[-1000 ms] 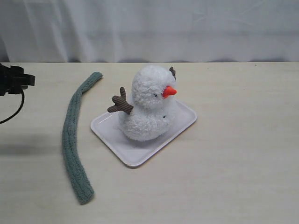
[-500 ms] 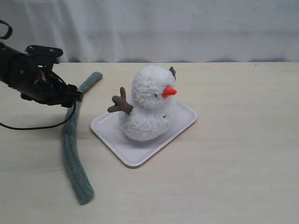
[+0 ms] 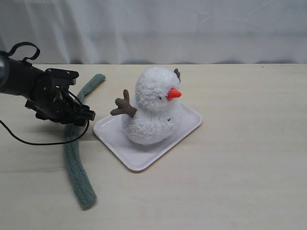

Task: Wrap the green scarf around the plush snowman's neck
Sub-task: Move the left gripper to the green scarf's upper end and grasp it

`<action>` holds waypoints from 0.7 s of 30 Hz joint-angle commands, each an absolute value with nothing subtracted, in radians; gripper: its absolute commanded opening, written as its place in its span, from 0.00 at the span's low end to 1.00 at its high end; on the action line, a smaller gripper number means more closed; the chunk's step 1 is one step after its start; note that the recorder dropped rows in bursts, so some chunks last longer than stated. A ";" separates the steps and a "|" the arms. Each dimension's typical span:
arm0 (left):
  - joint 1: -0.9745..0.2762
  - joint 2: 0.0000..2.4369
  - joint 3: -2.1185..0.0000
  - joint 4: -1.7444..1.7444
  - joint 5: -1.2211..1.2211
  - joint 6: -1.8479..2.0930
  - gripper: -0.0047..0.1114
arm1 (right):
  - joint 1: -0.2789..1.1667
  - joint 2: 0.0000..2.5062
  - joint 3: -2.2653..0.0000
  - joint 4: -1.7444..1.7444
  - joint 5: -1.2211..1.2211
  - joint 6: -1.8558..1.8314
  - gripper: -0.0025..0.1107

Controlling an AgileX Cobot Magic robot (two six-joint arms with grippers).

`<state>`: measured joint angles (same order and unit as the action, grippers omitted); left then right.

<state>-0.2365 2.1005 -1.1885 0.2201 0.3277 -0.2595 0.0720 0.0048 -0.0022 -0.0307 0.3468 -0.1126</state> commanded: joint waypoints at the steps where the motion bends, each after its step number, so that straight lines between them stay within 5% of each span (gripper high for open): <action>1: -0.244 2.118 -1.189 0.161 0.338 -0.257 0.65 | 0.070 0.000 0.000 -0.038 0.342 -0.112 0.43; 14: -0.244 2.118 -1.189 0.136 0.452 -0.255 0.06 | 0.070 0.000 0.000 -0.038 0.342 -0.112 0.43; 21: -0.244 2.110 -1.189 0.136 0.492 -0.236 0.04 | 0.070 0.000 0.000 -0.038 0.342 -0.112 0.43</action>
